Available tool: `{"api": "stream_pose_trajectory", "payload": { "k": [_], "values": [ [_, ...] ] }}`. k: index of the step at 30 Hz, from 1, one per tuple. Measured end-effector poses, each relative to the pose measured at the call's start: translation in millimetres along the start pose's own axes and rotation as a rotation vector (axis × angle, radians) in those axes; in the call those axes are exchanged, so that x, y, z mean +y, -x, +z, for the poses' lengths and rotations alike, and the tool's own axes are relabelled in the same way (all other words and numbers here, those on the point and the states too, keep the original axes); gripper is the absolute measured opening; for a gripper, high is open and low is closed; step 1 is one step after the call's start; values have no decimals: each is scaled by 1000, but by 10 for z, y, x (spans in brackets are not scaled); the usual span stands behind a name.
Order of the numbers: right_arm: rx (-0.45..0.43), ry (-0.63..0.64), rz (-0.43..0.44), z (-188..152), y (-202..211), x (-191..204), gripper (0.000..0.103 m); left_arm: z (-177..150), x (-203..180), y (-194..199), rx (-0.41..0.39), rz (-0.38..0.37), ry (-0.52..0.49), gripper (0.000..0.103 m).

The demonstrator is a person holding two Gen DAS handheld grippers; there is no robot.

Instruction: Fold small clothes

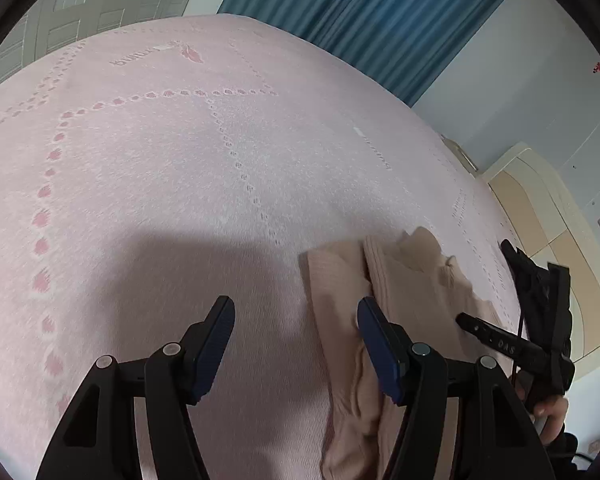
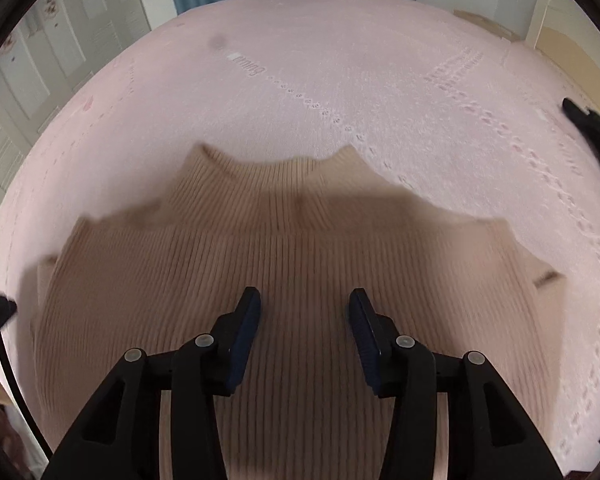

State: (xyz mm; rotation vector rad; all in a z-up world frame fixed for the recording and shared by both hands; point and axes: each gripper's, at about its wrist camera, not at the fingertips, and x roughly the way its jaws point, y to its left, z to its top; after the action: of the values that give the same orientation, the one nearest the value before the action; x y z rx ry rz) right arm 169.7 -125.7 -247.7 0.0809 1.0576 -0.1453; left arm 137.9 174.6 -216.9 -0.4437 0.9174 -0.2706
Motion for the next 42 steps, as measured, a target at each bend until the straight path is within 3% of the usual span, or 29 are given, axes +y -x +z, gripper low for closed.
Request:
{"api": "stream_pose_trajectory", "payload": {
  "k": [9, 12, 15, 22, 29, 31, 36, 42],
  "values": [
    [20, 47, 4, -585, 411, 126, 46, -146, 35, 422, -3, 70, -36, 62],
    [3, 65, -2, -790, 562, 162, 46, -156, 125, 537, 7, 38, 5, 62],
    [51, 58, 25, -1004, 584, 174, 46, -244, 178, 598, 20, 13, 32, 62],
    [43, 83, 14, -1375, 721, 198, 46, -622, 136, 490, 108, -72, 36, 64],
    [5, 8, 123, -1418, 983, 14, 46, -1017, 26, 243, 202, -172, 35, 65],
    [-24, -27, 137, -1419, 1066, -96, 46, -1069, 36, 216, 183, -206, 55, 69],
    [-49, -109, 156, -1366, 1120, -341, 46, -1041, 18, 93, 166, -265, 117, 70],
    [-72, -181, 166, -1283, 1137, -628, 46, -762, -146, -212, 146, -263, 126, 70]
  ]
}}
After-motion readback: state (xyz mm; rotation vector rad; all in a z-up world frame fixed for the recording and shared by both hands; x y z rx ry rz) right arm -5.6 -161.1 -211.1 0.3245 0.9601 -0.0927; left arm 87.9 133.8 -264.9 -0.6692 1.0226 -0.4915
